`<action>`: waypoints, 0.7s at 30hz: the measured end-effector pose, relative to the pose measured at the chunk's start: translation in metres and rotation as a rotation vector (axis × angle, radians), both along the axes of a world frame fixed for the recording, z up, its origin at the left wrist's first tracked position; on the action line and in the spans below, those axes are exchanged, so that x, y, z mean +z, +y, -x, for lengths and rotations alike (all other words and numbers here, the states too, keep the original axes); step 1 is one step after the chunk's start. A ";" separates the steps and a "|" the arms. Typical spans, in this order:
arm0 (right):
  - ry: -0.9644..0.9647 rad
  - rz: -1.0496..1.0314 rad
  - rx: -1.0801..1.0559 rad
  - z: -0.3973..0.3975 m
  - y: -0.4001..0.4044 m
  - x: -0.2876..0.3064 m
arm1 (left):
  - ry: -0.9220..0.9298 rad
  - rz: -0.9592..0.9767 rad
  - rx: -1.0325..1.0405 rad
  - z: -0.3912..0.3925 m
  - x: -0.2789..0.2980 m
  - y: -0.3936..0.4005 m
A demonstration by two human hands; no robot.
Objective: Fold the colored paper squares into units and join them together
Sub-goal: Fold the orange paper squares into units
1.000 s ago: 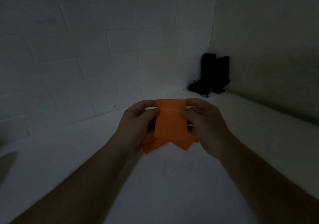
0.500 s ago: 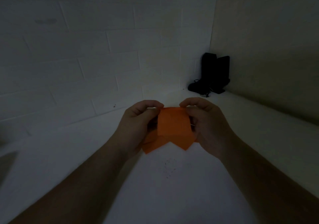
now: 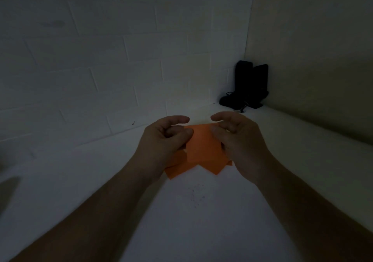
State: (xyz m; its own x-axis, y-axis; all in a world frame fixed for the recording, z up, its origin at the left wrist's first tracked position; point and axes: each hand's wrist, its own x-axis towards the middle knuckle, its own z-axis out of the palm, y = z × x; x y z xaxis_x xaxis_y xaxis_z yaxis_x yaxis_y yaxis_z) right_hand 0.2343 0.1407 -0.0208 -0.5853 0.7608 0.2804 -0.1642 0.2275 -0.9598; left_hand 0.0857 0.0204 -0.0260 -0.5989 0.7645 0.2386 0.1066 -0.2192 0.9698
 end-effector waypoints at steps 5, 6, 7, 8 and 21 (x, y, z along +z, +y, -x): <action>-0.026 0.021 -0.003 0.002 0.002 -0.002 | 0.016 0.043 0.039 0.001 0.000 0.001; -0.039 0.018 0.002 0.002 0.002 -0.002 | 0.042 0.046 0.039 0.001 0.000 0.000; -0.060 0.012 0.003 0.002 0.002 -0.003 | 0.067 0.045 0.035 0.001 0.000 0.000; -0.081 0.005 -0.001 0.002 0.002 -0.004 | 0.084 0.042 0.027 0.001 -0.001 0.000; -0.092 0.042 0.036 0.002 0.004 -0.001 | -0.037 0.022 -0.023 0.002 -0.001 0.002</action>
